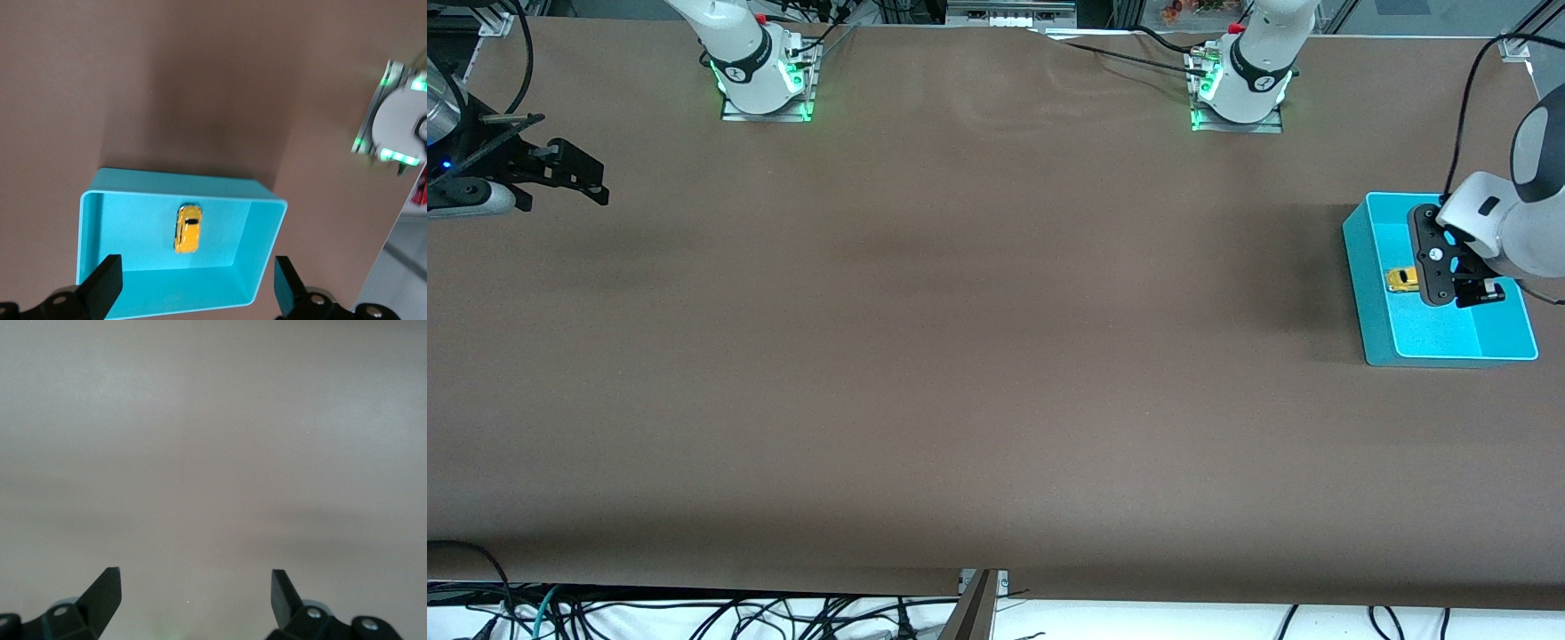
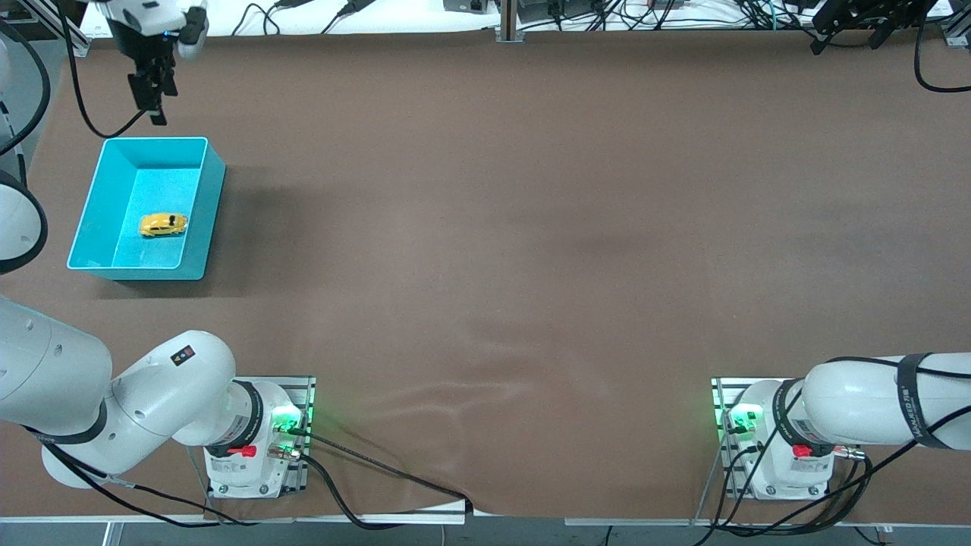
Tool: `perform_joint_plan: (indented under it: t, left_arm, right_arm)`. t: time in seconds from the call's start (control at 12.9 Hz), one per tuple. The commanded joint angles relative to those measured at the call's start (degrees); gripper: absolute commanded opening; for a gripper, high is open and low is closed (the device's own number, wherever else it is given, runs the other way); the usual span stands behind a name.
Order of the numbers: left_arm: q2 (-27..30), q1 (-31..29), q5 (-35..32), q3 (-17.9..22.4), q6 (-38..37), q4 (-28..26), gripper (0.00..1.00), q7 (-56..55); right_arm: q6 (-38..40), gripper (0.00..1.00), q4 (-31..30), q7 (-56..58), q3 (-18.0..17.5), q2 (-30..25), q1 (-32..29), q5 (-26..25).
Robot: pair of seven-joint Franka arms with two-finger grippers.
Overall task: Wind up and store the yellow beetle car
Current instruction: 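Raise the open left gripper up out of the bin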
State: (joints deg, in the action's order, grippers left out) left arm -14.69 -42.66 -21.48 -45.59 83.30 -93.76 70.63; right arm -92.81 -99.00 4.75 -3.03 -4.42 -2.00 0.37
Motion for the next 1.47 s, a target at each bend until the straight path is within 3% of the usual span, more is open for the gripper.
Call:
perform_joint_plan:
  t: [0.0,0.15,0.39,0.54,0.77,1.16,1.39]
  left_arm:
    - [-1.1,0.5,3.6,-4.1,-4.4,6.3,1.0,-14.1]
    - [1.0,2.6,8.0,-3.1,-4.1,7.8,1.0,-16.5]
    - [3.6,21.0,12.8,15.9,-2.7,8.6,1.0,-20.3]
    - [6.7,26.6,15.2,22.1,2.1,7.6,1.0,-23.5]
    - [9.3,31.8,15.6,27.3,6.4,4.9,1.0,-35.4]
    - [17.0,40.4,19.1,37.2,12.8,-4.1,1.0,-54.8]
    - [18.7,41.0,21.7,40.6,12.6,-5.8,1.0,-63.0]
  right_arm:
    - [1.1,0.99,1.3,-0.4,0.0,0.2,0.2,0.0]
    - [1.1,0.99,1.3,-0.4,0.0,0.2,0.2,0.0]
    - [1.1,0.99,1.4,-0.3,0.0,0.2,0.2,0.0]
    - [1.0,0.99,1.6,-0.3,0.0,0.2,0.2,0.0]
    - [1.0,0.99,1.6,-0.2,0.0,0.2,0.2,0.0]
    - [0.8,0.99,1.6,0.0,0.0,0.2,0.2,0.1]
    - [0.7,0.99,1.6,0.0,0.0,0.3,0.2,0.1]
